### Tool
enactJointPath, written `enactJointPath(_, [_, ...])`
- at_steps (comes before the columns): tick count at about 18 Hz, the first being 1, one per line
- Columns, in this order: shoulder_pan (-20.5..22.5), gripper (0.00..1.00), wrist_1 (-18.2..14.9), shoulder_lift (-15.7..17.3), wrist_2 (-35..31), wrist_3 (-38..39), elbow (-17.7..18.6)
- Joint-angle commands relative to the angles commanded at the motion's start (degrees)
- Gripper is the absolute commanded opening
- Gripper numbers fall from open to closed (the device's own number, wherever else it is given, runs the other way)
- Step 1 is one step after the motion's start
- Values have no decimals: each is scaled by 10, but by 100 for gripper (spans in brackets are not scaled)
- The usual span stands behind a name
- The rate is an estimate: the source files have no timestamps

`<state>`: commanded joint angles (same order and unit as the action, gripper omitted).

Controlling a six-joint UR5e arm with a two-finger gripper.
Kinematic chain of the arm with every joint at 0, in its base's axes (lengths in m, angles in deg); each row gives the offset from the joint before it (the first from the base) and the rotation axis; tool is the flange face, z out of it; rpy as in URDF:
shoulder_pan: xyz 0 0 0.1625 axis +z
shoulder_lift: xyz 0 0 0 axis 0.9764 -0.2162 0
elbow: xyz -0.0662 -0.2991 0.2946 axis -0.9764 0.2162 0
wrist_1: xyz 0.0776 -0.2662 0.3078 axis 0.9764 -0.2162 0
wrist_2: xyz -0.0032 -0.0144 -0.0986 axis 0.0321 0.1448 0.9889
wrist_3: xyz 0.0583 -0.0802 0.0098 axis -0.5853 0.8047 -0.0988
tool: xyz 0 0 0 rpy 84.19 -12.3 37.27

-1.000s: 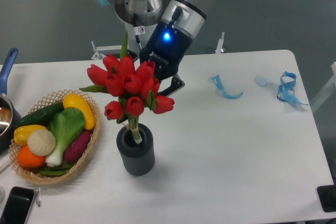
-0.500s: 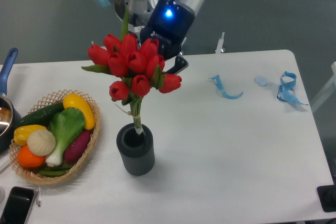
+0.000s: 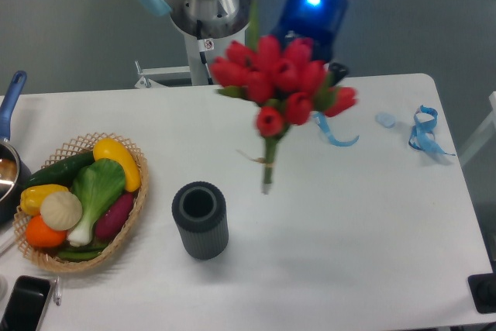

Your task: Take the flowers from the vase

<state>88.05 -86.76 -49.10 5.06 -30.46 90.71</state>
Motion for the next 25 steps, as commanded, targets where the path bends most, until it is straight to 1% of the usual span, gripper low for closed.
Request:
enactJointPath(1, [14,34,-1,-9,0,-12,1])
enactJointPath(3, [28,35,-1,-18,-1,-18,2])
enactJointPath(4, [34,34,0,-27,-1,-20,3])
enactJointPath(5, [36,35,2,-37,-1,-27,3])
enactJointPath(6, [33,34,1,-40,-3,-38,5])
enactJointPath(8, [35,35,-2,-47,-4,-36,-5])
enactJointPath(10, [38,34,0,-47,-5,-41,0])
enactJointPath(11, [41,35,0,-47,-4,-40,-3])
enactJointPath(15, [62,34,0,-47,0,-42,-2])
enactJointPath(25, [63,34,2,-47,0,-42,1])
